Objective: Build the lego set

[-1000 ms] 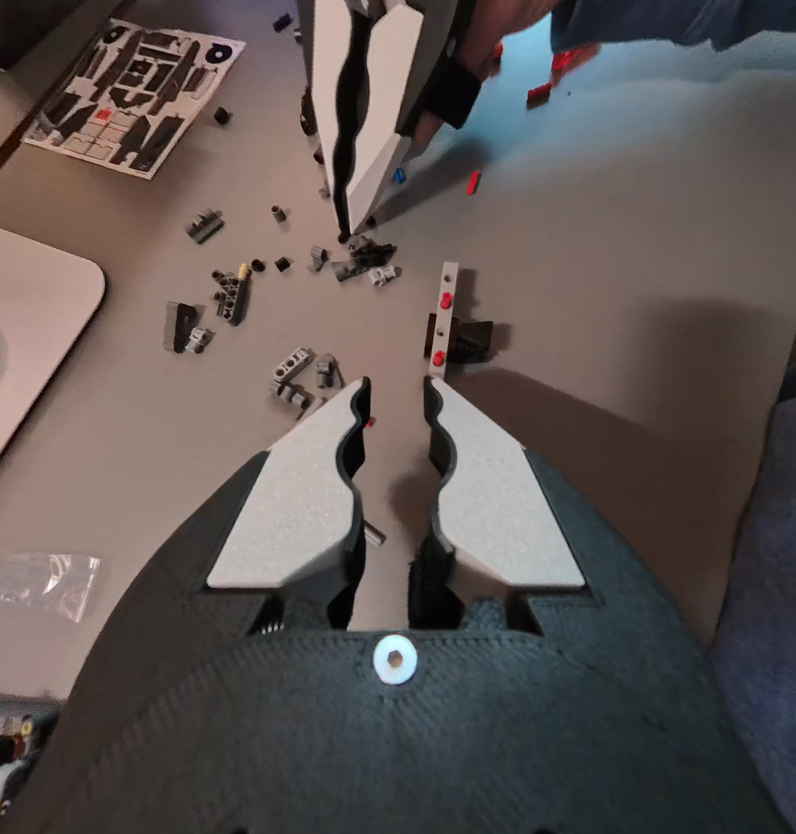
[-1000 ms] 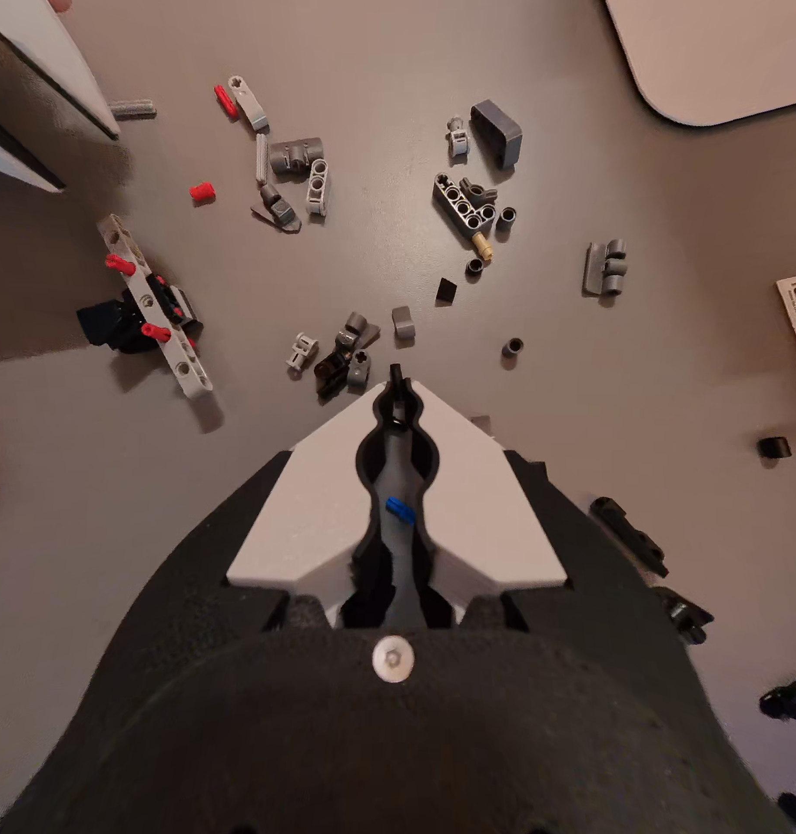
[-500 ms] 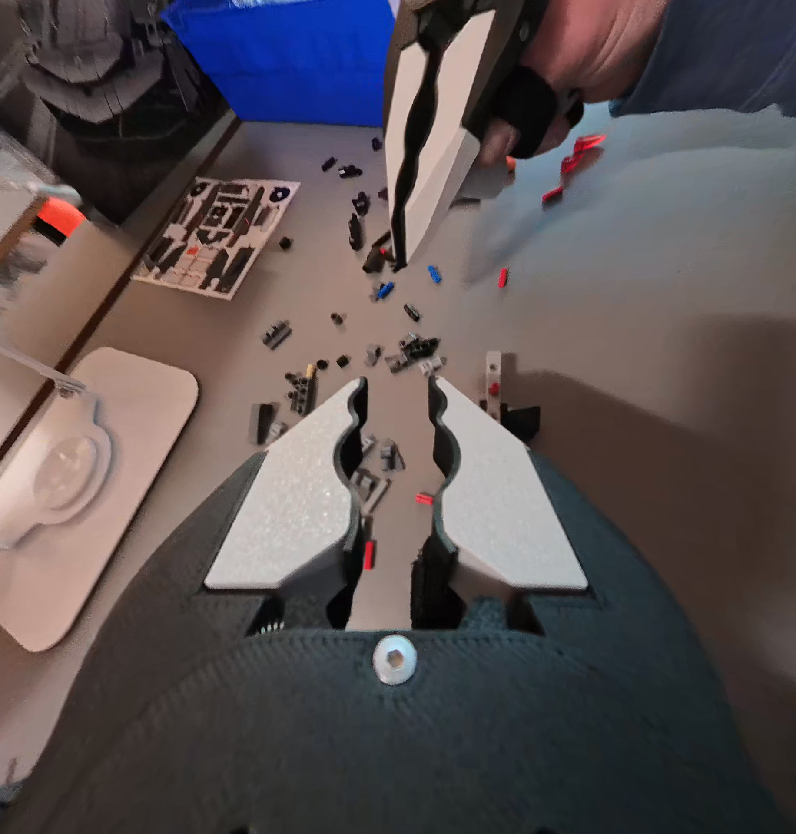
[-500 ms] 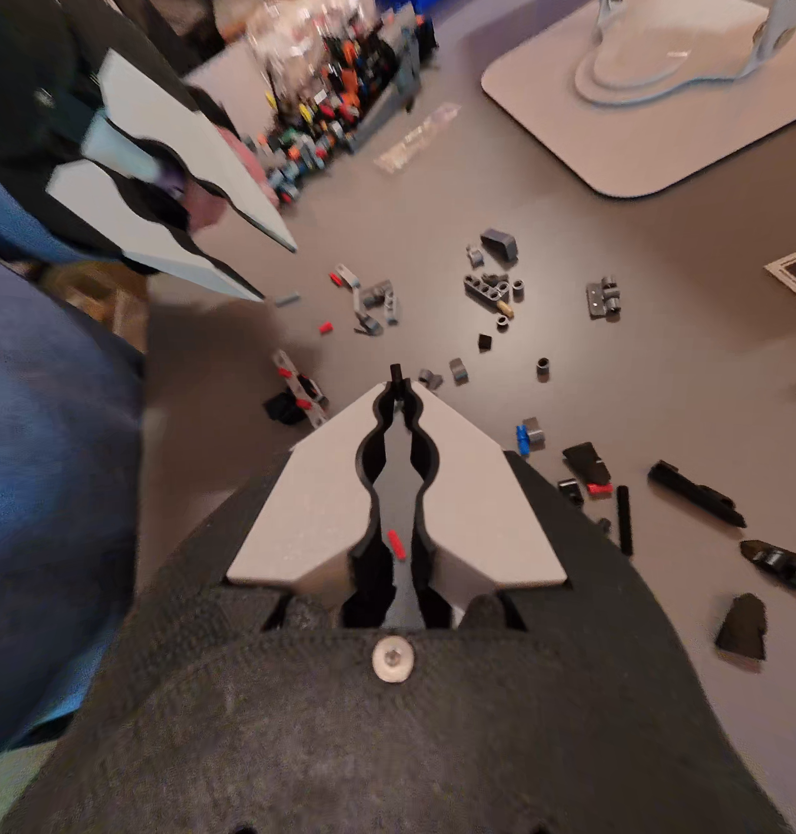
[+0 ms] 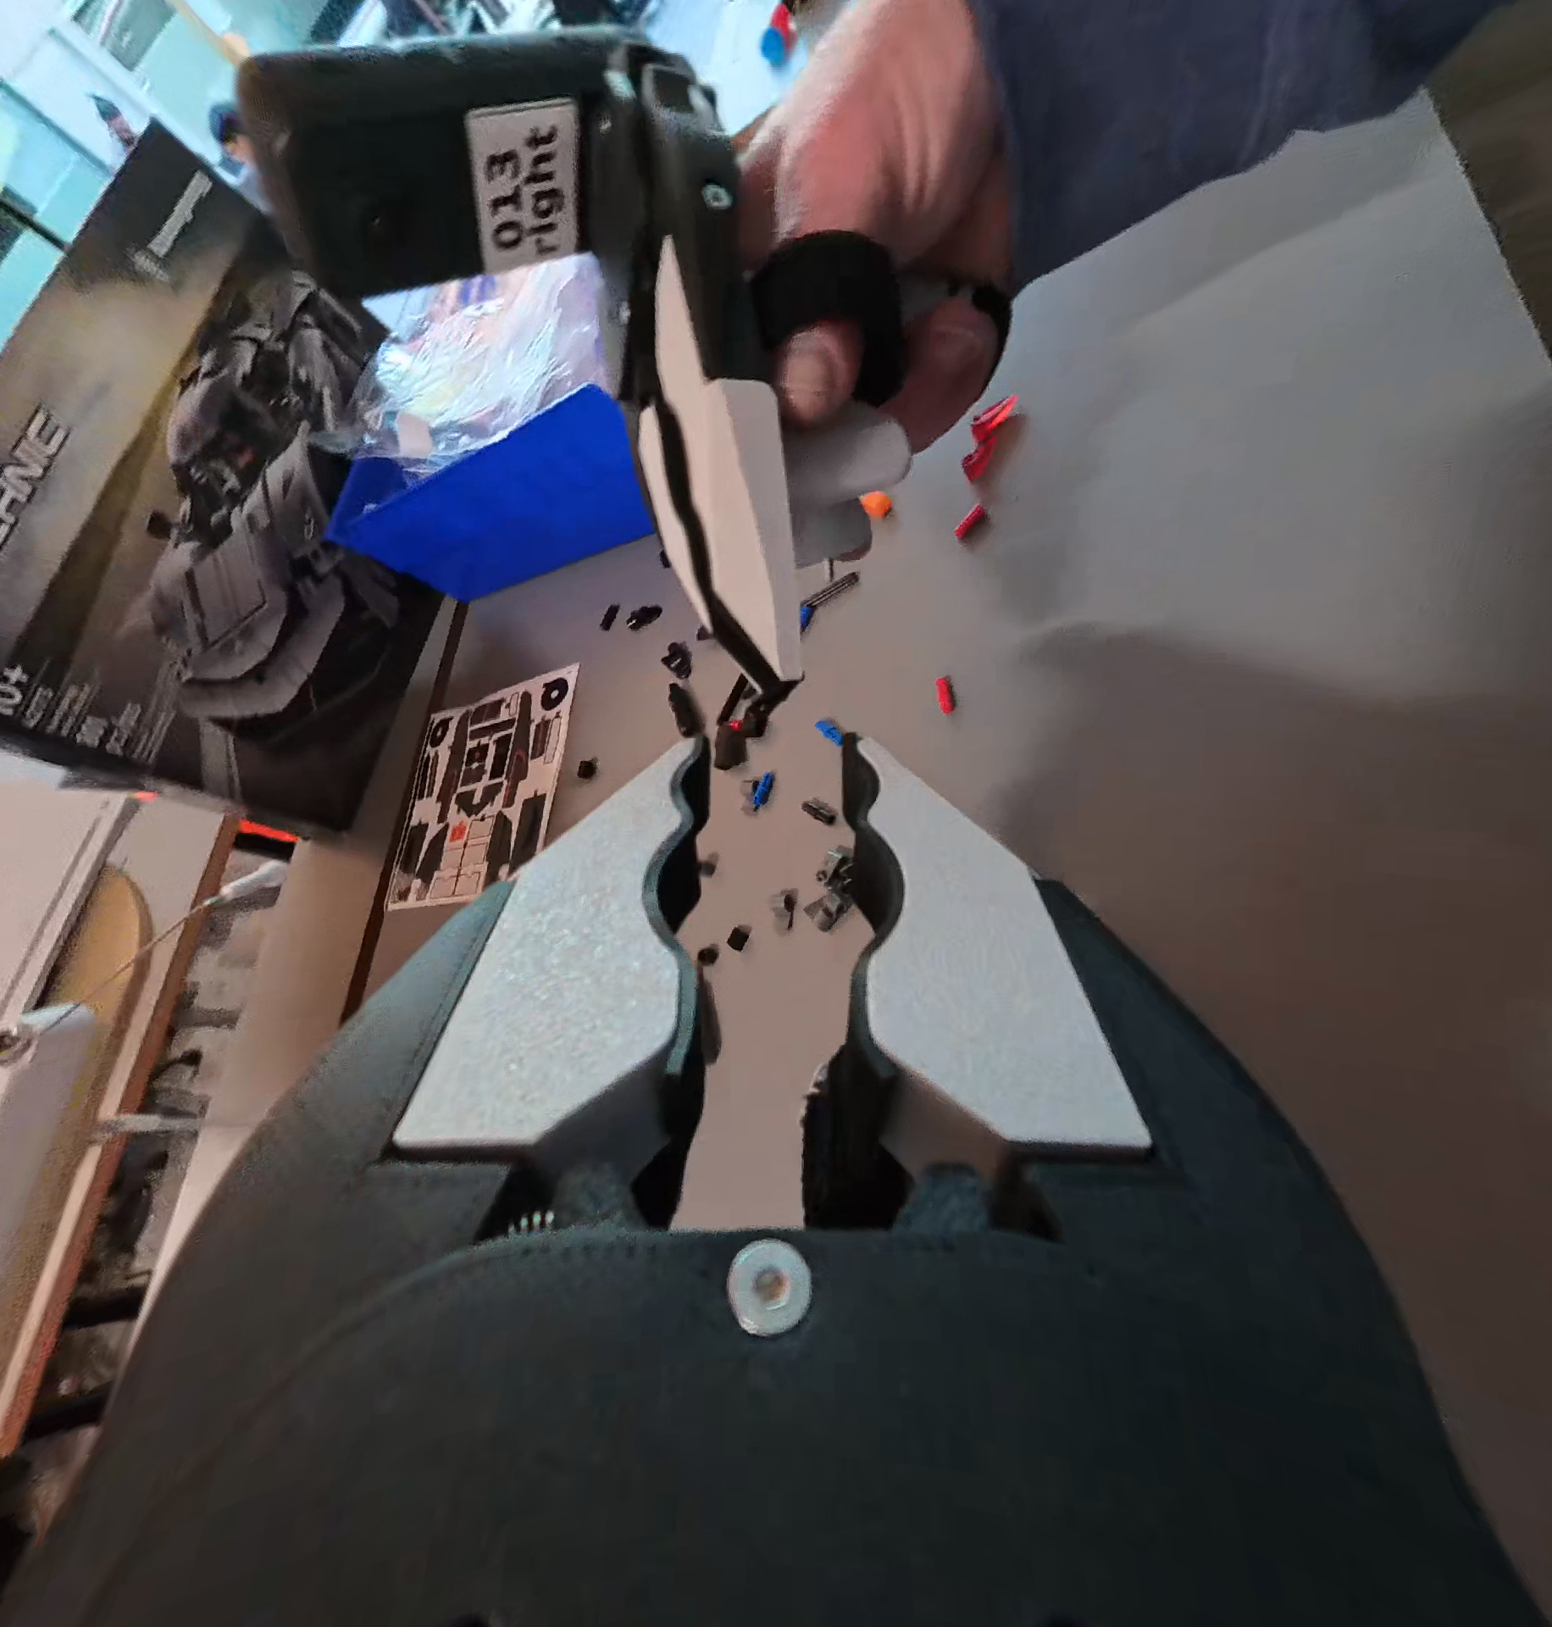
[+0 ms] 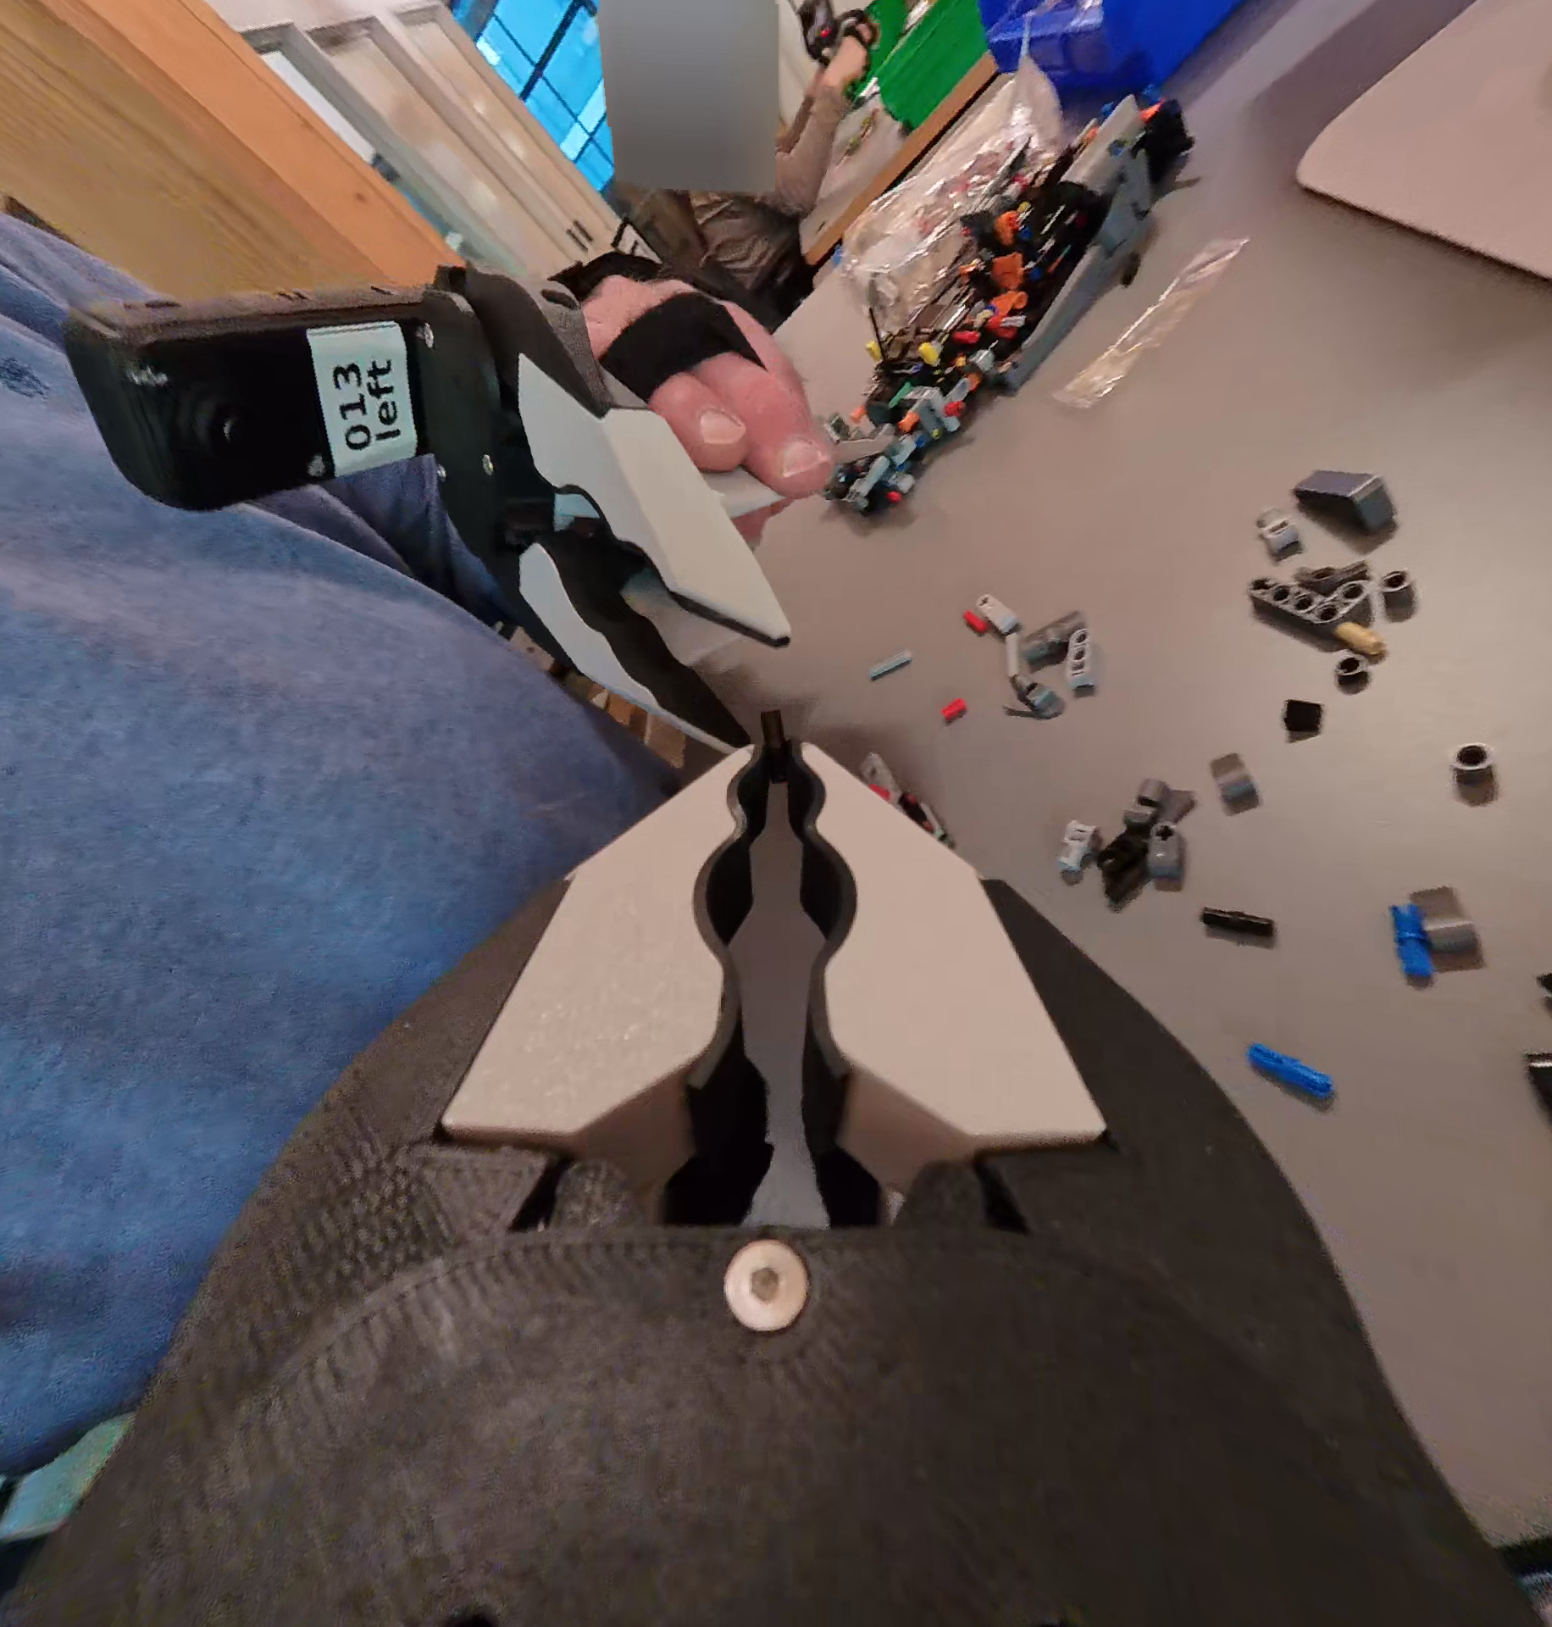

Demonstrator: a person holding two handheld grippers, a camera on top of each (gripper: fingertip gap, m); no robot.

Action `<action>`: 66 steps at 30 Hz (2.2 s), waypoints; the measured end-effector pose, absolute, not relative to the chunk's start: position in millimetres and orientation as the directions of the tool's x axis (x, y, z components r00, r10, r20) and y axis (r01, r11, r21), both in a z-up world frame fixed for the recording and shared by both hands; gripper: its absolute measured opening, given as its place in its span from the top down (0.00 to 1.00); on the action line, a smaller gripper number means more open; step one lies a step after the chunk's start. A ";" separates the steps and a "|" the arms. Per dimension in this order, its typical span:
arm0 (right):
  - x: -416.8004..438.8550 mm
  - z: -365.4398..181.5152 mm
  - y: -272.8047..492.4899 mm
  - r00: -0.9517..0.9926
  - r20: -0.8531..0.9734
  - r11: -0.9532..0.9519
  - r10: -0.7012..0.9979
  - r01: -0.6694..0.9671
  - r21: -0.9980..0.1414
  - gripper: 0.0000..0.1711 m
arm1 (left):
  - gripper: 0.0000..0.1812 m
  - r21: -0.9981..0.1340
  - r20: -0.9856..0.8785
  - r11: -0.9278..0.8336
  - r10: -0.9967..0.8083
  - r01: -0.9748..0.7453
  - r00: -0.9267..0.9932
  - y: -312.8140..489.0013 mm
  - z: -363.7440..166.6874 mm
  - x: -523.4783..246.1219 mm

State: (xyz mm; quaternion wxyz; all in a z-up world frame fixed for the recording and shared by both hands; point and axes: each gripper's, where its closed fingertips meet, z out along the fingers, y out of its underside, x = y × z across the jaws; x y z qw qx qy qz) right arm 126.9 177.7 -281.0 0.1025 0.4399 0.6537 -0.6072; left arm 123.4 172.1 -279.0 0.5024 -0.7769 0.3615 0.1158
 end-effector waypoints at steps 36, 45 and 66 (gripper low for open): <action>116.2 -248.3 170.1 -0.506 -0.831 -0.541 0.233 0.642 -0.543 0.97 | 0.99 -0.691 -0.664 -0.151 -0.253 -0.706 0.704 178.8 -250.7 123.2; 116.3 -244.9 165.5 -0.513 -0.810 -0.558 0.283 0.599 -0.574 1.00 | 0.99 -0.677 -0.689 -0.158 -0.205 -0.718 0.695 174.5 -247.6 122.3; 163.8 -327.6 176.1 -0.244 -0.697 -0.532 0.675 0.493 -0.688 0.99 | 0.76 -0.548 -0.160 -0.633 -0.562 -0.546 0.812 134.2 -392.4 129.7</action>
